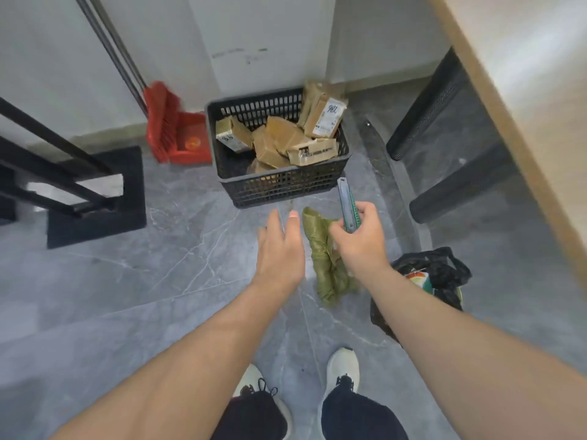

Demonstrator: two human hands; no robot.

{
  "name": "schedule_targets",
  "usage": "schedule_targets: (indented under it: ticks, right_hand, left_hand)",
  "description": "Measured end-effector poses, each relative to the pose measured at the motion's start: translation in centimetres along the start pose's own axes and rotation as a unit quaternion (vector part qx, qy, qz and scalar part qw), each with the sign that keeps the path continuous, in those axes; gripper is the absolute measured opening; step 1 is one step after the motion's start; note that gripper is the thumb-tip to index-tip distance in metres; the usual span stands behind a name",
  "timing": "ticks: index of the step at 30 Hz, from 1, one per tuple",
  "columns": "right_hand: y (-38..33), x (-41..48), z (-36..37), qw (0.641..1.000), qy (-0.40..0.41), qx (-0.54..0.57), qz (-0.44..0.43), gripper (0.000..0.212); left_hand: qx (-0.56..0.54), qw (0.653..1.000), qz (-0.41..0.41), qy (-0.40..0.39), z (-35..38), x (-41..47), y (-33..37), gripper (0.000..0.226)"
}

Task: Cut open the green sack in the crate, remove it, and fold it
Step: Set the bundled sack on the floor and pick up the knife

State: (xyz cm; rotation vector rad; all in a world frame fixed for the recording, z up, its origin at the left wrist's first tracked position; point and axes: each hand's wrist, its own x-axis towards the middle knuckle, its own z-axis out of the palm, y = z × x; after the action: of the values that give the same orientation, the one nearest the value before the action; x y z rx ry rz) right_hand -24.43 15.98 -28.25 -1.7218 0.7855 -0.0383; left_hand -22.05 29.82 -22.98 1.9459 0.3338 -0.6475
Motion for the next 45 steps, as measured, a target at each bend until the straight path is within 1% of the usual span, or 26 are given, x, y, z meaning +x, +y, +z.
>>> schedule_targets:
  ticks: [2,6,9,13,17,21,24,26,29,33,35,37,39,40,42,45]
  right_hand:
    - [-4.8,-1.2,-1.2,1.0,0.027,0.004,-0.014,0.034]
    - [-13.3,-3.2,-4.1,0.997,0.054,0.02,-0.045,0.027]
    - [-18.9,-4.3,-6.9,0.994,0.077,0.001,-0.077,0.025]
    - [-24.4,-4.7,-11.2,0.991,0.094,0.004,-0.095,0.024]
    - [-27.6,-2.8,-15.8,0.988,0.098,0.019,-0.114,0.024]
    - [-28.7,0.9,-20.5,0.985,0.117,-0.031,-0.126,0.026]
    - [-28.3,3.7,-24.0,0.984,0.112,-0.062,-0.125,0.028]
    - [-27.6,6.1,-26.1,0.981,0.108,-0.105,-0.122,0.023]
    - [-25.9,9.7,-28.6,0.974,0.128,-0.163,-0.091,0.014]
    - [-23.3,13.5,-30.8,0.969,0.153,-0.192,-0.038,0.012]
    - [-22.0,15.2,-31.4,0.968,0.155,-0.194,-0.019,0.011]
    - [-20.9,16.7,-31.7,0.969,0.154,-0.191,-0.003,0.011]
    - [-20.0,17.9,-31.9,0.97,0.154,-0.188,0.001,0.017]
    - [-19.7,18.4,-31.9,0.97,0.154,-0.186,-0.001,0.024]
    - [-19.0,19.2,-32.0,0.972,0.158,-0.176,-0.01,0.034]
    - [-18.0,20.0,-32.1,0.972,0.16,-0.174,-0.02,0.034]
  left_hand:
    - [-0.006,1.0,0.018,0.006,-1.6,-1.8,3.8,0.061]
    - [-0.017,0.997,0.072,0.017,-4.1,-4.8,10.9,0.06]
    - [-0.004,0.993,0.113,0.021,-5.1,-7.0,15.9,0.058]
    - [0.012,0.987,0.157,0.033,-4.8,-9.7,21.9,0.057]
    - [0.007,0.983,0.181,0.039,-2.4,-11.3,27.0,0.058]
    - [0.008,0.983,0.174,0.052,1.8,-11.7,31.0,0.058]
    - [0.013,0.985,0.165,0.047,5.2,-11.5,32.9,0.057]
    - [0.019,0.986,0.162,0.039,7.4,-10.9,34.0,0.057]
    - [0.031,0.987,0.157,0.027,10.4,-9.2,35.1,0.057]
    - [0.061,0.987,0.15,0.012,13.6,-6.1,35.8,0.058]
    - [0.062,0.986,0.156,-0.003,15.1,-4.5,36.0,0.063]
    - [0.058,0.985,0.161,-0.021,16.6,-3.0,36.1,0.074]
    - [0.064,0.986,0.153,-0.03,17.9,-1.8,36.1,0.081]
    - [0.068,0.987,0.145,-0.029,18.4,-1.1,36.0,0.078]
    - [0.077,0.988,0.133,-0.03,19.6,-0.2,35.7,0.065]
    - [0.08,0.989,0.119,-0.035,20.8,0.2,34.9,0.058]
